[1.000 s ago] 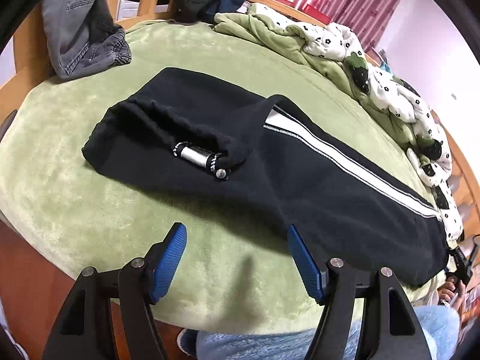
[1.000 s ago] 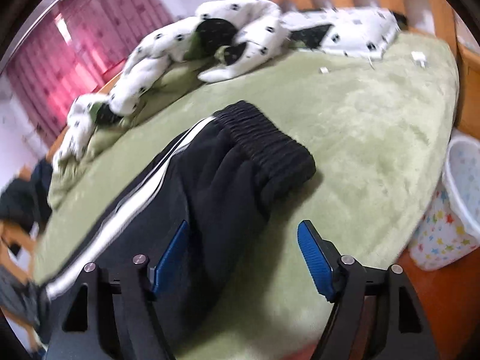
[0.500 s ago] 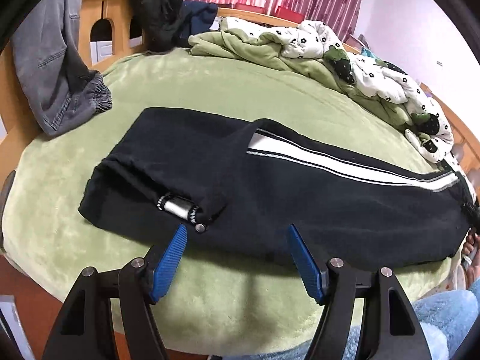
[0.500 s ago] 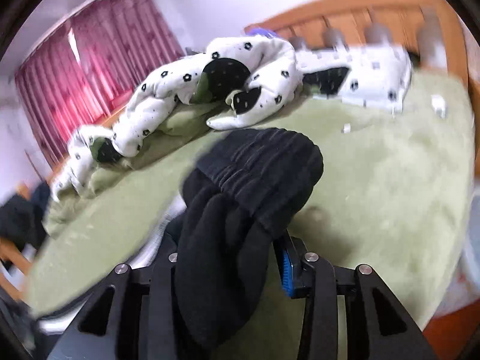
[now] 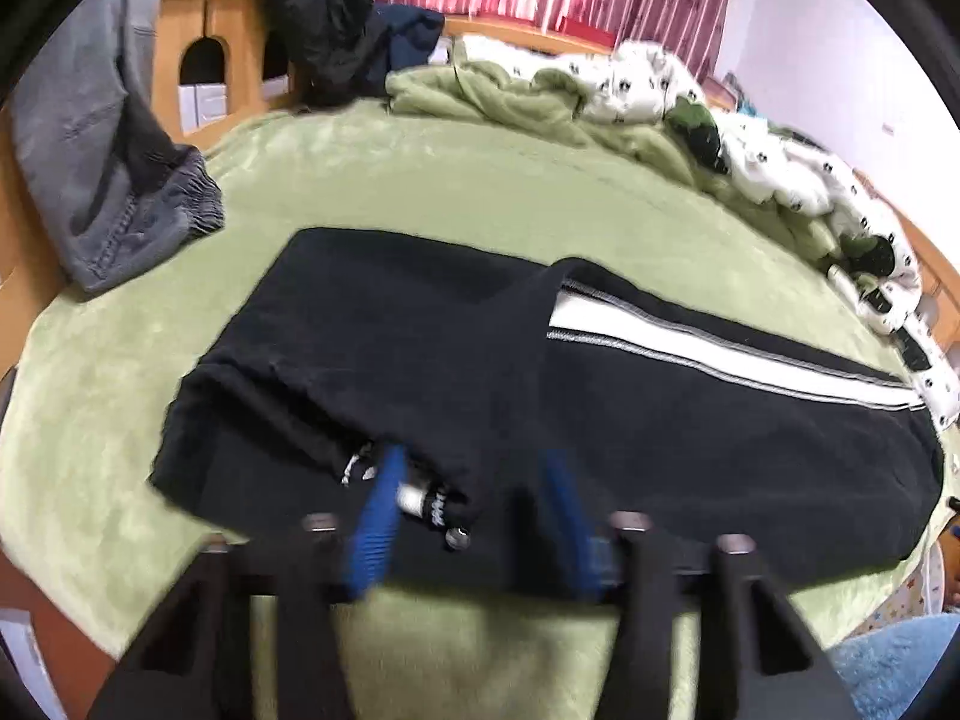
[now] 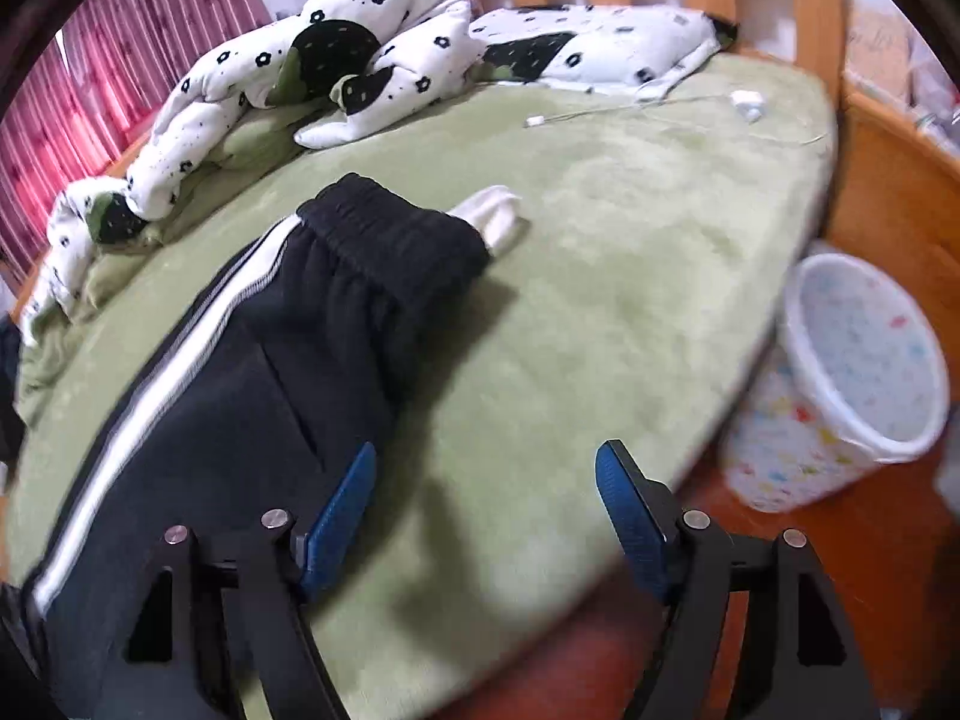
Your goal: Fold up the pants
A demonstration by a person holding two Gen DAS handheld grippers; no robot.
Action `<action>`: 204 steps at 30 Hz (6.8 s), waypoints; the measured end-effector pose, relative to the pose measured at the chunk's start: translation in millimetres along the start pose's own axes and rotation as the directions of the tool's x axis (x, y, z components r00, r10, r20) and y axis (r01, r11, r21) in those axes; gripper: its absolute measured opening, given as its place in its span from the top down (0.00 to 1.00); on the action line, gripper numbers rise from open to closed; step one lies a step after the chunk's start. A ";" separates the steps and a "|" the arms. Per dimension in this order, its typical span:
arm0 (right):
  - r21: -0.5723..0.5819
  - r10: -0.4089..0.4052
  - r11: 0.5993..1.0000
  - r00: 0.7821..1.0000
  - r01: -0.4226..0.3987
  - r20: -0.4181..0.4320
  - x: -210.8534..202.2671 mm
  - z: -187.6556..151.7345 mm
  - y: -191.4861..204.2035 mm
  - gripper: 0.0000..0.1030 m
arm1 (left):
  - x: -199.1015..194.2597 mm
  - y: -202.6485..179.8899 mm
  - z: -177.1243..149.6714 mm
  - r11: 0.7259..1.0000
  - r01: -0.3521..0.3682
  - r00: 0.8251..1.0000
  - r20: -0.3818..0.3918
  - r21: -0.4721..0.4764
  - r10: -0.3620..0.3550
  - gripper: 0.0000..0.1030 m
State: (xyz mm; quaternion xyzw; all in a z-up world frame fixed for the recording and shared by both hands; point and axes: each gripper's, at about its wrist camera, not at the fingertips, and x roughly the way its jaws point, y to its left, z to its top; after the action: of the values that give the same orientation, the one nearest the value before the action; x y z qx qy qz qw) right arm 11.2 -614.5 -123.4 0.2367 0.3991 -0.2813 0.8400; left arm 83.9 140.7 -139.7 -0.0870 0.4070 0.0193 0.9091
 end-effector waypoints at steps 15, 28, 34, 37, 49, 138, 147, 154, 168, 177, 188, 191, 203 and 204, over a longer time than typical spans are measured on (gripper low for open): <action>-0.346 0.069 0.937 0.997 -0.050 0.042 -79.6 -43.4 172.7 0.28 | -1.1 80.4 111.6 0.986 0.078 0.992 0.113 -0.146 -0.062 0.88; -0.589 0.193 0.788 0.981 -0.176 -0.036 -46.0 -79.3 331.6 0.28 | 29.9 122.8 122.9 0.935 0.231 0.972 0.098 -0.271 -0.212 0.45; -0.605 0.187 0.773 0.980 -0.190 -0.069 -27.6 -94.5 346.0 0.28 | 25.5 122.0 127.9 0.959 0.184 0.975 0.167 -0.216 -0.150 0.33; -0.604 0.190 0.772 0.979 -0.197 -0.077 -22.9 -95.9 349.5 0.28 | 39.1 121.5 123.7 0.960 0.171 0.982 0.123 -0.220 -0.146 0.33; -0.736 0.276 0.628 0.956 -0.254 -0.094 -5.9 -94.5 389.3 0.29 | 87.6 113.5 123.3 0.968 0.132 0.991 0.015 -0.213 -0.132 0.38; -0.620 0.373 0.686 0.915 -0.382 -0.151 -118.7 -111.9 372.2 0.45 | 16.0 130.4 69.3 0.975 0.112 0.992 0.081 -0.189 -0.099 0.37; -0.502 0.427 0.730 0.883 -0.464 -0.195 -131.6 -101.3 356.7 0.45 | -4.5 169.5 -4.0 0.919 0.230 0.972 0.036 -0.322 -0.231 0.36; -0.466 0.425 0.744 0.878 -0.478 -0.222 -123.2 -110.5 344.3 0.45 | 14.8 154.0 -44.8 0.866 0.302 0.950 0.053 -0.399 -0.307 0.35; -0.442 0.429 0.765 0.882 -0.469 -0.193 -127.2 -113.7 322.6 0.45 | -5.1 159.5 -21.9 0.852 0.245 0.963 0.221 -0.463 -0.157 0.91; -0.496 0.447 0.719 0.870 -0.487 -0.207 -127.2 -117.5 315.7 0.45 | 19.4 165.1 -44.3 0.768 0.228 0.973 0.165 -0.598 -0.161 0.60; -0.435 0.469 0.737 0.855 -0.517 -0.220 -115.8 -103.8 292.9 0.45 | 19.8 140.5 8.5 0.829 0.098 0.995 0.068 -0.550 -0.072 0.87; -0.427 0.481 0.736 0.849 -0.526 -0.218 -114.1 -99.7 287.4 0.45 | -10.2 109.9 41.3 0.902 0.061 0.996 0.089 -0.427 -0.026 0.89; -0.393 0.493 0.767 0.858 -0.506 -0.143 -106.8 -83.0 240.2 0.45 | -78.0 -161.2 83.5 0.979 0.048 0.972 0.217 0.198 -0.092 0.89; -0.383 0.493 0.772 0.858 -0.507 -0.141 -104.6 -81.1 234.2 0.45 | -71.2 -182.3 75.3 0.972 0.070 0.973 0.199 0.225 -0.116 0.89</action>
State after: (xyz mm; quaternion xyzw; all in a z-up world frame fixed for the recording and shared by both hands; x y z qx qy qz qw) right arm 67.7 -363.4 -44.9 0.1585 0.3848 0.0452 0.9082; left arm 111.0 -23.1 -11.6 -0.0039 0.3034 -0.0590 0.9510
